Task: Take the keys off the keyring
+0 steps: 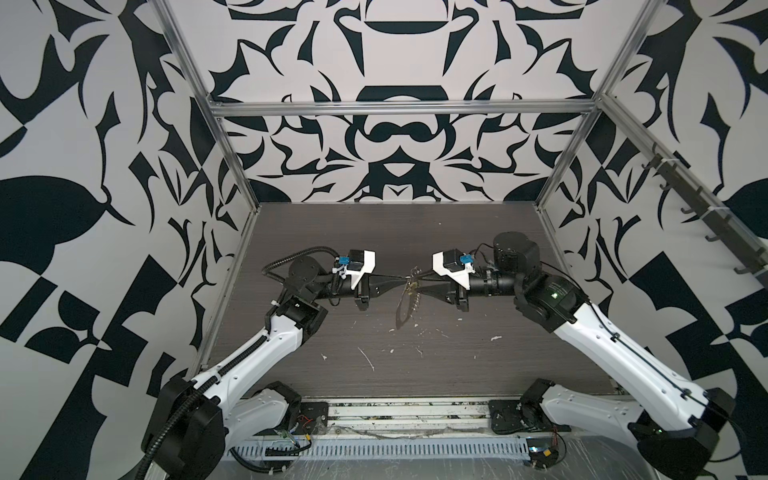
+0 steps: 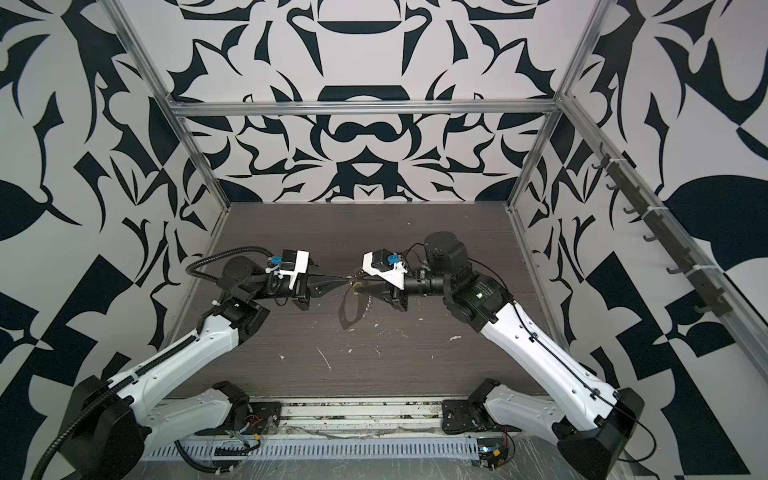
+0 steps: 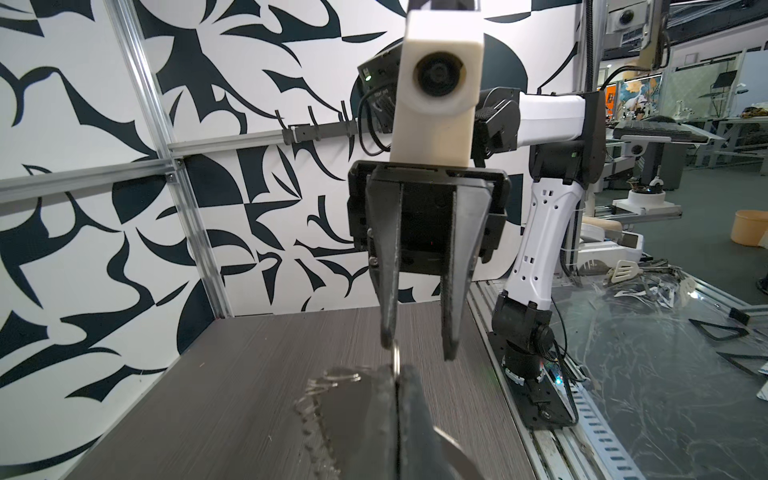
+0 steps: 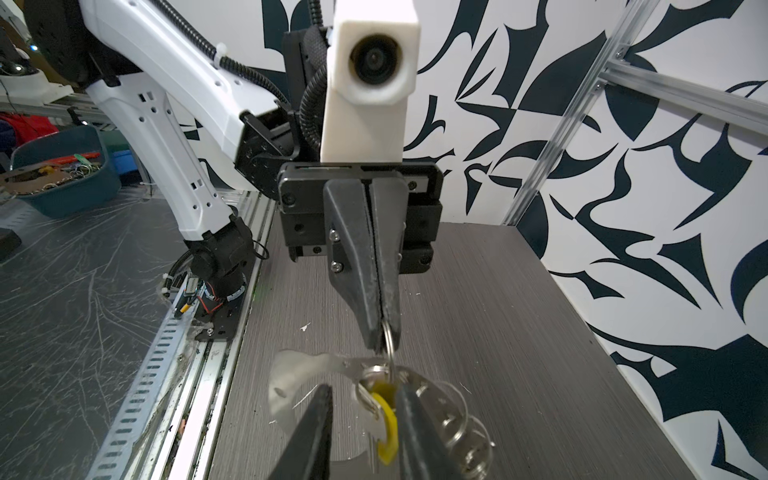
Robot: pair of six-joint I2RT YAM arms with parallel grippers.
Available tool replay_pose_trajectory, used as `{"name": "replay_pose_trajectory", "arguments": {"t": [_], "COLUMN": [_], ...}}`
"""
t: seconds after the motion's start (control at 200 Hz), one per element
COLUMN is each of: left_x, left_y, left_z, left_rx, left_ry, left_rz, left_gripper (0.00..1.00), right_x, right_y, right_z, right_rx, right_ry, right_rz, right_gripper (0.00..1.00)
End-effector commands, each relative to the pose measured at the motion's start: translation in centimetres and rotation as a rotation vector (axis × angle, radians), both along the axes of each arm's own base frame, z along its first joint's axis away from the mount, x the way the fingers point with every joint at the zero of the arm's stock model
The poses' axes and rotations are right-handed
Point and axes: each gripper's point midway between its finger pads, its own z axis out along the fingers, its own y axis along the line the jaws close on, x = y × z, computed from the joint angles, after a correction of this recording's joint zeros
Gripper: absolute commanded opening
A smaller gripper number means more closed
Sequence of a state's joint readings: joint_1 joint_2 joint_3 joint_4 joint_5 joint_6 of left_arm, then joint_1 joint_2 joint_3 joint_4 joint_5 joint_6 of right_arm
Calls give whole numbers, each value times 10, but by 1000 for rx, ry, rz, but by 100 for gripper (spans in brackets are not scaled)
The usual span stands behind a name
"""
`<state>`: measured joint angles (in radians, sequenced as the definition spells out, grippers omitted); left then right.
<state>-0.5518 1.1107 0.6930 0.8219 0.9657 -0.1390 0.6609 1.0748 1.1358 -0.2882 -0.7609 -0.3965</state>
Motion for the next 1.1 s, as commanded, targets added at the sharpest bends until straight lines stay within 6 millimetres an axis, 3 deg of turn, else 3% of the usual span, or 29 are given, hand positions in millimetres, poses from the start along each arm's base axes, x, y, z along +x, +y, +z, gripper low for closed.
{"name": "replay_pose_trajectory", "arguments": {"t": [0.0, 0.45, 0.685, 0.865, 1.03, 1.1], "left_x": [-8, -8, -8, -8, -3, 0], "left_y": [4, 4, 5, 6, 7, 7], "left_z": [15, 16, 12, 12, 9, 8], "left_rx": [-57, -79, -74, -72, -66, -55], "left_ry": [-56, -78, -84, -84, -76, -66], "left_rz": [-26, -42, -38, -37, -17, -4], "left_gripper": [0, 0, 0, 0, 0, 24], "right_x": [-2, -5, -6, -3, -2, 0], "right_y": [3, 11, 11, 12, 11, 10], "right_z": [26, 31, 37, 31, 30, 28], "right_rx": [74, 86, 94, 64, 38, 7], "right_ry": [-40, 7, -1, 7, -6, -20], "right_rz": [22, 85, 95, 91, 86, 78], "right_gripper": [29, 17, 16, 0, 0, 0]}}
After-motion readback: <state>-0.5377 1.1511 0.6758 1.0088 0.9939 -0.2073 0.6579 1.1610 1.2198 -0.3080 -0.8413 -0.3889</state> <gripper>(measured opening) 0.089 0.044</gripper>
